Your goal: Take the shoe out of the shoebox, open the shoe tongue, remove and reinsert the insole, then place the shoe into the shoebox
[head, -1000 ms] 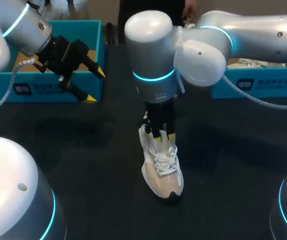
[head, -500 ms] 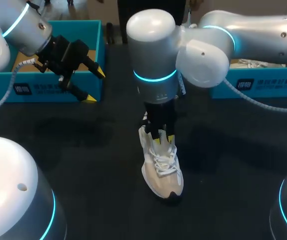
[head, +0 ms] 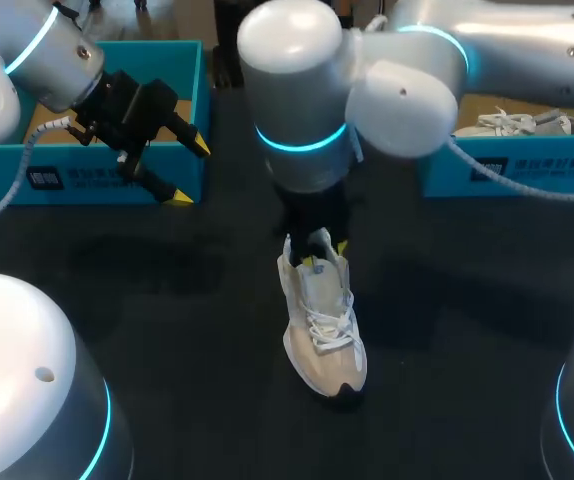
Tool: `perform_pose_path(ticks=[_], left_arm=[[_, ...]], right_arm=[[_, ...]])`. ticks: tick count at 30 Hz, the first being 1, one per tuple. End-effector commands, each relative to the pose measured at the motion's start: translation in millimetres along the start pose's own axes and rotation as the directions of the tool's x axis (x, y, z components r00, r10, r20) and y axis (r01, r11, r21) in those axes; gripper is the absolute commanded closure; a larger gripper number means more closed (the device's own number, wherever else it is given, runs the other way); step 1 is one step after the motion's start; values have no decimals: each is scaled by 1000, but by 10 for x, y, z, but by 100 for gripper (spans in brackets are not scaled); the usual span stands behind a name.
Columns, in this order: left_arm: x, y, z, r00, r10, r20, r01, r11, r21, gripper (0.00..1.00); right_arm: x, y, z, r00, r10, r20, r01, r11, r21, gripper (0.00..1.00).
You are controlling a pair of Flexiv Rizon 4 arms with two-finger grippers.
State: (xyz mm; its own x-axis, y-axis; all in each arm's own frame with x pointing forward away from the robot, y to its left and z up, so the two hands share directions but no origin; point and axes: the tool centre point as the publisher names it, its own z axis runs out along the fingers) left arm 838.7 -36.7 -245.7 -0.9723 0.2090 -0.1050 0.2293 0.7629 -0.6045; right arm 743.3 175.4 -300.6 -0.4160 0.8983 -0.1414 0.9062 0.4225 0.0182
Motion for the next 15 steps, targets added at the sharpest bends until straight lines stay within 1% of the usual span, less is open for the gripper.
perform_pose_path(ticks=[1,2,15], left_arm=[[11,-5,-7,1000,0,1,0,1000,-5,0],[11,-5,-7,1000,0,1,0,1000,-5,0],[11,-5,-7,1000,0,1,0,1000,-5,0]], right_arm=[[70,130,-161,986,-165,37,166,986,-3,2],[74,149,-184,978,-198,66,198,980,5,0],[74,149,-184,978,-198,66,198,980,5,0]])
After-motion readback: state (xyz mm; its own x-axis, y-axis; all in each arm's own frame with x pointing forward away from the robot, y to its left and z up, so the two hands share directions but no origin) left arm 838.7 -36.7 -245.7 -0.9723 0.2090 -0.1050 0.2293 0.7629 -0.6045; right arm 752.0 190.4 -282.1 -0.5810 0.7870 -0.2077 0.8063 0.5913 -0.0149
